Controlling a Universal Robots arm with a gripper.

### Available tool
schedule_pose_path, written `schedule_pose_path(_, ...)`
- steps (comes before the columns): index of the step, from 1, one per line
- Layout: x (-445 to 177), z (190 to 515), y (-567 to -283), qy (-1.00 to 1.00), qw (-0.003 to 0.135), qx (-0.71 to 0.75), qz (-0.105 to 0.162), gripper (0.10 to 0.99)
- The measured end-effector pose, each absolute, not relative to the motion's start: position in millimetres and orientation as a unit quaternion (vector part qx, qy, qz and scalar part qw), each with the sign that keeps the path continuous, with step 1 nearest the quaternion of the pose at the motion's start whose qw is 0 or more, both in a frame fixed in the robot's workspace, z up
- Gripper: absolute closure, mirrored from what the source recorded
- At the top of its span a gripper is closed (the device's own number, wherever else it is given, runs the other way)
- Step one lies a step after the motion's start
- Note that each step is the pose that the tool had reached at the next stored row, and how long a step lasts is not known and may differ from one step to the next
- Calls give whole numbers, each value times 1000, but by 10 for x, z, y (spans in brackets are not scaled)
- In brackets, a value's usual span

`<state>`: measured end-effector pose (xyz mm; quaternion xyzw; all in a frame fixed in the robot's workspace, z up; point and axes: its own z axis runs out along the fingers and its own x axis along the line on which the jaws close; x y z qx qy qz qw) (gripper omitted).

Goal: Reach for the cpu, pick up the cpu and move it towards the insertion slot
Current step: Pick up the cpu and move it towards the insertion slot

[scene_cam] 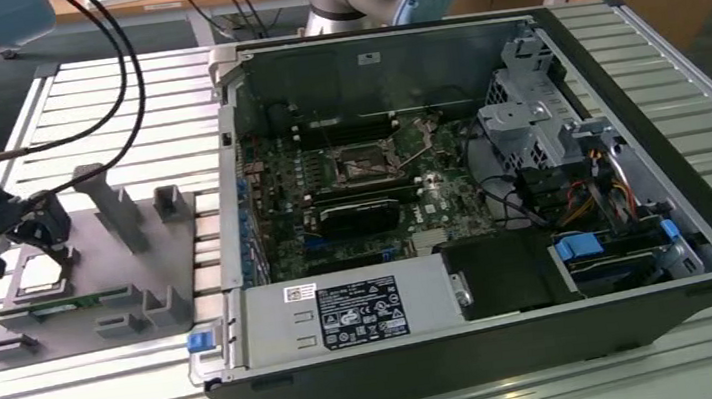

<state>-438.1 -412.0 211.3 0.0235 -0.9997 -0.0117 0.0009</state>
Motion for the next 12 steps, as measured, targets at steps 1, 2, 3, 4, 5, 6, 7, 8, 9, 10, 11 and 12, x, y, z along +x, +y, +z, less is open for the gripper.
schedule_pose_path(1, -4383, 2096, -4110, -1000, 1, 24, -12, 365)
schedule_pose_path(2, -4387, 2076, -4103, -1000, 1, 23, -12, 365)
schedule_pose_path(3, -4392, 2058, -4099, -1000, 1, 23, -12, 365)
schedule_pose_path(4, -4397, 2040, -4095, -1000, 1, 23, -12, 365)
schedule_pose_path(5, -4402, 2022, -4091, -1000, 1, 23, -12, 365)
schedule_pose_path(6, -4409, 2009, -4088, -1000, 1, 23, -12, 365)
schedule_pose_path(7, -4426, 2002, -4089, -1000, 1, 23, -12, 365)
schedule_pose_path(8, -4436, 1991, -4088, -1000, 1, 23, -12, 365)
schedule_pose_path(9, -4438, 1976, -4088, -1000, 0, 23, -12, 365)
schedule_pose_path(10, -4439, 1962, -4086, -1000, 1, 23, -12, 365)
schedule_pose_path(11, -4440, 1945, -4083, -1000, 1, 23, -12, 365)
schedule_pose_path(12, -4440, 1930, -4080, -1000, 1, 23, -12, 365)
